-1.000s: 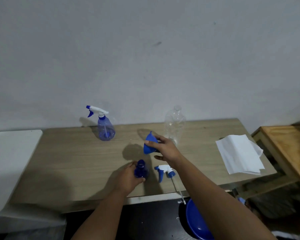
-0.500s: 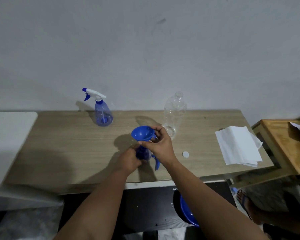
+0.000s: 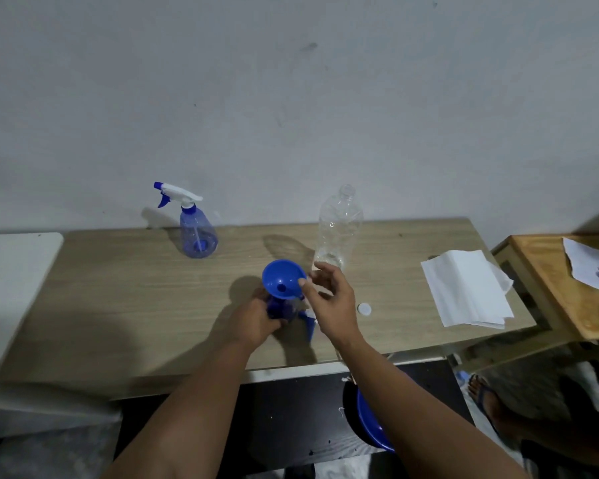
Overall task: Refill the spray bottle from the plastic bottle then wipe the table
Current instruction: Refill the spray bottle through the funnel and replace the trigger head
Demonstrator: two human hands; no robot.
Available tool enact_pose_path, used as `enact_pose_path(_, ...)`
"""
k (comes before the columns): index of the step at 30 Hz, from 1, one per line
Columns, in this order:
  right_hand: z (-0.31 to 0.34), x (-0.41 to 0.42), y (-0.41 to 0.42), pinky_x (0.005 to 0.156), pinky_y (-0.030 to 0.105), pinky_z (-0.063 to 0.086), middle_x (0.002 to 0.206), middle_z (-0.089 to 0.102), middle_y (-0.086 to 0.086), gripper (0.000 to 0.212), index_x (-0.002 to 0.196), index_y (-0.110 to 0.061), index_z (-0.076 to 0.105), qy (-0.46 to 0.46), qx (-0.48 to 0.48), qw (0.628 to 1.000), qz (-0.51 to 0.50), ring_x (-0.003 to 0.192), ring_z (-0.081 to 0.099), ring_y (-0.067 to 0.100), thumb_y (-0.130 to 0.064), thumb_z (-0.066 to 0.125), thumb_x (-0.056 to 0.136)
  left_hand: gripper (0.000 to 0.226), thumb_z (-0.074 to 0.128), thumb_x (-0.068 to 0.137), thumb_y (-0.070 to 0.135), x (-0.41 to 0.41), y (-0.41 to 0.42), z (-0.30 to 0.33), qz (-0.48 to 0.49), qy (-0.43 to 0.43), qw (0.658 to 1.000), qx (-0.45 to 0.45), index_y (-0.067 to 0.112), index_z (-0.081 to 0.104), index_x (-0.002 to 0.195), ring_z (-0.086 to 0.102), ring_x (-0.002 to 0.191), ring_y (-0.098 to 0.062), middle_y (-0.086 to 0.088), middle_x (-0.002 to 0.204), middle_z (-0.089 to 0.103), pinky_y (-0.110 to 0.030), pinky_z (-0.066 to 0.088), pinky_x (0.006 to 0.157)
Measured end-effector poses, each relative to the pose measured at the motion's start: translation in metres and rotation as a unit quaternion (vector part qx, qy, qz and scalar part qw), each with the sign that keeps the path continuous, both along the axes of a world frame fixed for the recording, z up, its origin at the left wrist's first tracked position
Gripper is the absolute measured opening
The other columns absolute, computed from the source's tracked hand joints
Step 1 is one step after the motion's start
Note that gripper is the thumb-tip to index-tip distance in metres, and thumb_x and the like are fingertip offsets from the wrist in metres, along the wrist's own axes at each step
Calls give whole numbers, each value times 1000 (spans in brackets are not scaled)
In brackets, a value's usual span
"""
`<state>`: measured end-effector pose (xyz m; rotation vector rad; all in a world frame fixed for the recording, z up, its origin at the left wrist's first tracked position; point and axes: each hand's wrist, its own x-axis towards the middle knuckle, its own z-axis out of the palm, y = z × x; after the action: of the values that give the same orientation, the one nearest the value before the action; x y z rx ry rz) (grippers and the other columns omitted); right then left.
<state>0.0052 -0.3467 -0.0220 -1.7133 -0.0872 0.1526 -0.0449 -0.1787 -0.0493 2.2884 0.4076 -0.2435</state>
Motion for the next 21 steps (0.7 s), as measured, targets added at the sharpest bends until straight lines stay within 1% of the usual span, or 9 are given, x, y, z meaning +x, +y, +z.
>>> enact_pose_path(2,7,8,-9,93,53,59,104,72,-2,32,117,-30,66,-31,-2,997,-74,104,69,10,-26,82,89,59,88,71,30,0,1,0,6,-15,1000,-1,20,61,122,64,92,-16,7,114,63,-28,48,74)
enact_pose_path(4,18,20,-14,92,48,57,108,67,-1,40,117,-33,60,-55,-13,990,-131,105,64,10,-21,84,87,68,90,67,36,-4,3,3,8,-11,1000,-1,21,59,125,65,98,-17,8,123,61,-30,47,78)
enact_pose_path(6,30,38,-16,103,43,51,127,60,-2,66,131,-36,51,-72,-45,985,-152,121,56,13,-30,90,78,79,91,66,40,-9,5,6,15,-15,1000,-12,24,53,132,64,104,-16,8,125,60,-27,44,78)
enact_pose_path(9,48,73,-11,120,45,36,160,36,2,117,159,-35,26,-41,-108,988,-105,150,33,23,-45,97,67,109,92,60,48,-17,9,15,53,-33,997,-44,28,35,151,55,127,-16,9,144,52,-27,43,93)
enact_pose_path(11,56,92,-6,122,50,33,165,29,3,127,163,-34,20,-32,-137,988,-69,154,27,26,-50,98,63,126,94,58,48,-19,10,23,68,-40,994,-73,29,21,159,42,140,-13,13,155,40,-25,36,102)
enact_pose_path(13,56,104,-3,122,49,36,162,37,-1,116,159,-31,31,-46,-143,987,-48,151,34,22,-49,97,65,133,96,56,47,-18,10,30,67,-55,992,-96,32,14,160,32,146,-10,14,160,32,-24,30,107)
enact_pose_path(16,47,102,-2,117,43,44,152,55,-7,90,145,-27,45,-66,-112,989,-64,141,51,14,-42,95,72,133,95,54,52,-16,12,37,64,-65,991,-94,34,16,159,29,148,-8,16,162,28,-26,29,111)
enact_pose_path(19,45,90,-9,111,41,49,135,65,-8,79,136,-31,48,-79,-64,991,-92,128,60,7,-38,95,72,129,93,52,56,-15,13,44,61,-76,990,-100,34,23,157,35,145,-7,15,160,34,-32,34,115)
enact_pose_path(21,54,84,-16,106,36,52,124,66,-9,77,134,-34,50,-88,-27,990,-107,120,62,4,-38,96,72,118,93,55,54,-15,14,47,56,-84,990,-97,35,31,154,42,139,-6,15,152,45,-32,39,110)
